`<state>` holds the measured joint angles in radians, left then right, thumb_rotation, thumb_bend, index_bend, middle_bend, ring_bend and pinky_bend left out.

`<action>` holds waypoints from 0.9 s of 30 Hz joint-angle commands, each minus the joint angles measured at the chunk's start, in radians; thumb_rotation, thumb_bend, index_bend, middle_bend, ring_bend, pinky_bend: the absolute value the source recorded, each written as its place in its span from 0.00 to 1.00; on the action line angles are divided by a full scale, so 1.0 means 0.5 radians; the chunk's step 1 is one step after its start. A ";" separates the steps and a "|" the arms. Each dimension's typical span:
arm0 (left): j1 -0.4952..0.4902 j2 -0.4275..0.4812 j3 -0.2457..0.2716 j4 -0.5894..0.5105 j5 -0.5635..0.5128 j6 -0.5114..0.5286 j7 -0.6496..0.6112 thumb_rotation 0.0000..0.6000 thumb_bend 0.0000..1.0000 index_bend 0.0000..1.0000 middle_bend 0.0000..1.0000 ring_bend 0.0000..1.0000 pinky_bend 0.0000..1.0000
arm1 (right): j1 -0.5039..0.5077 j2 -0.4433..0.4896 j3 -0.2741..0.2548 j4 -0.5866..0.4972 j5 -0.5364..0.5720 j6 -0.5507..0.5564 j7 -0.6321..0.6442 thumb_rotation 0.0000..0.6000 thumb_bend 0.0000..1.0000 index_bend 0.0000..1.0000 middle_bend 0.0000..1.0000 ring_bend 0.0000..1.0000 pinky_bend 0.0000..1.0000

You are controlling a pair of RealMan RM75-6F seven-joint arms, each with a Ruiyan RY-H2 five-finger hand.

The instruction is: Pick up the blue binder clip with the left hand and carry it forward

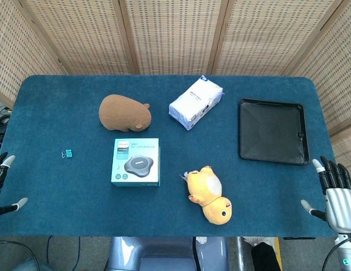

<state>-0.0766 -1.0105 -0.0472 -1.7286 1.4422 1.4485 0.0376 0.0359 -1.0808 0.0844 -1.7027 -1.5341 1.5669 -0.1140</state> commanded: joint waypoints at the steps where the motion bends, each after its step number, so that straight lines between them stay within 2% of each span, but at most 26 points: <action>1: -0.128 -0.052 -0.073 0.125 -0.130 -0.199 -0.030 1.00 0.11 0.00 0.00 0.00 0.00 | 0.014 -0.005 0.001 -0.001 0.012 -0.027 -0.010 1.00 0.00 0.03 0.00 0.00 0.00; 6: -0.339 -0.223 -0.181 0.417 -0.277 -0.486 -0.057 1.00 0.12 0.02 0.00 0.00 0.00 | 0.040 -0.021 0.014 0.012 0.060 -0.083 -0.021 1.00 0.00 0.03 0.00 0.00 0.00; 14: -0.653 -0.554 -0.276 0.929 -0.473 -0.947 -0.073 1.00 0.12 0.22 0.00 0.00 0.00 | 0.057 -0.044 0.029 0.049 0.125 -0.128 -0.038 1.00 0.00 0.03 0.00 0.00 0.00; 20: -0.791 -0.759 -0.305 1.260 -0.562 -1.161 -0.124 1.00 0.19 0.29 0.00 0.00 0.00 | 0.068 -0.061 0.033 0.070 0.151 -0.151 -0.057 1.00 0.00 0.04 0.00 0.00 0.00; 27: -0.872 -0.907 -0.296 1.512 -0.598 -1.301 -0.152 1.00 0.28 0.32 0.00 0.00 0.00 | 0.086 -0.080 0.031 0.089 0.171 -0.187 -0.084 1.00 0.00 0.04 0.00 0.00 0.00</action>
<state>-0.4977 -1.4444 -0.1941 -0.9951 1.1535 0.8185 -0.0296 0.0787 -1.1206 0.1000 -1.6582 -1.4487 1.4735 -0.1558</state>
